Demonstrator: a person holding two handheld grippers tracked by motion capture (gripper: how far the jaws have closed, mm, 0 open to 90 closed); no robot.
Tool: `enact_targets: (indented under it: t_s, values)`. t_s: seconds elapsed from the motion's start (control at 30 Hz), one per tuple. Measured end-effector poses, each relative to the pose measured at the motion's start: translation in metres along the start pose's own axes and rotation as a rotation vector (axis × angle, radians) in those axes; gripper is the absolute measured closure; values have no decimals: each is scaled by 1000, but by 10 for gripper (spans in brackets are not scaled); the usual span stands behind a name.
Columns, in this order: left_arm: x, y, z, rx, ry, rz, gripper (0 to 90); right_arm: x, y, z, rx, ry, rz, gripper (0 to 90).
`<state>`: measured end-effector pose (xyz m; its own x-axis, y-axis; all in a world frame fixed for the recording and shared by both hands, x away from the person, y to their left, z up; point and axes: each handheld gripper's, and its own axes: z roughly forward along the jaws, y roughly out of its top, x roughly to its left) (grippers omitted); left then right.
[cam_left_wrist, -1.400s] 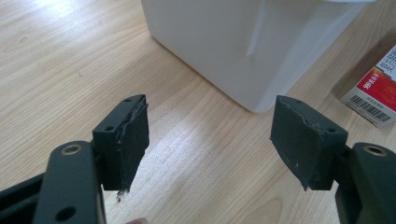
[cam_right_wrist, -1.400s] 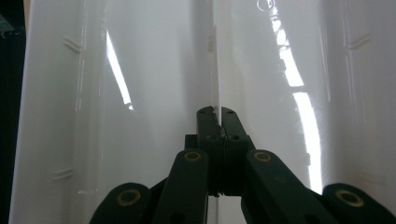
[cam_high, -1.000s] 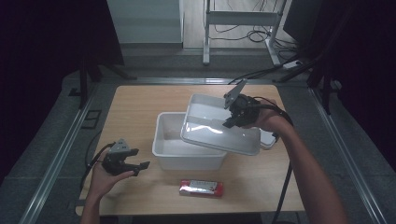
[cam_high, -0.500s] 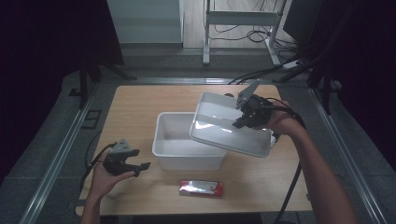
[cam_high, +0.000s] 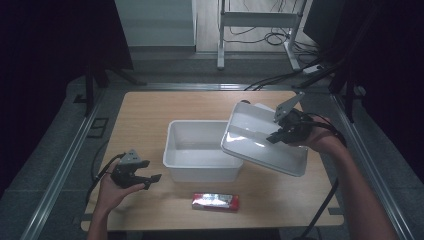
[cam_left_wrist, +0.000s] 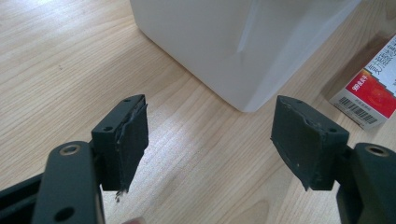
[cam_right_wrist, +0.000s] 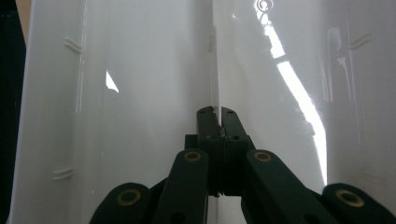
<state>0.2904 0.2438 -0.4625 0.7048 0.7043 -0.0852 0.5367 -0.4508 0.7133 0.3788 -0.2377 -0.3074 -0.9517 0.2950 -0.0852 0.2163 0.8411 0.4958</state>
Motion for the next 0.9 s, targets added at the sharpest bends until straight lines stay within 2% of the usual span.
enact_targets:
  t_s: [0.2, 0.47, 0.9]
  values:
    - [0, 0, 3, 4, 2, -3, 275, 0, -14, -5, -8, -8, 19, 896]
    - [0, 0, 3, 10, 5, -1, 275, 2, -43, -16, 3, -21, 60, 896]
    - [0, -1, 4, 20, 5, 4, 275, 7, -72, -13, 14, -4, 93, 896]
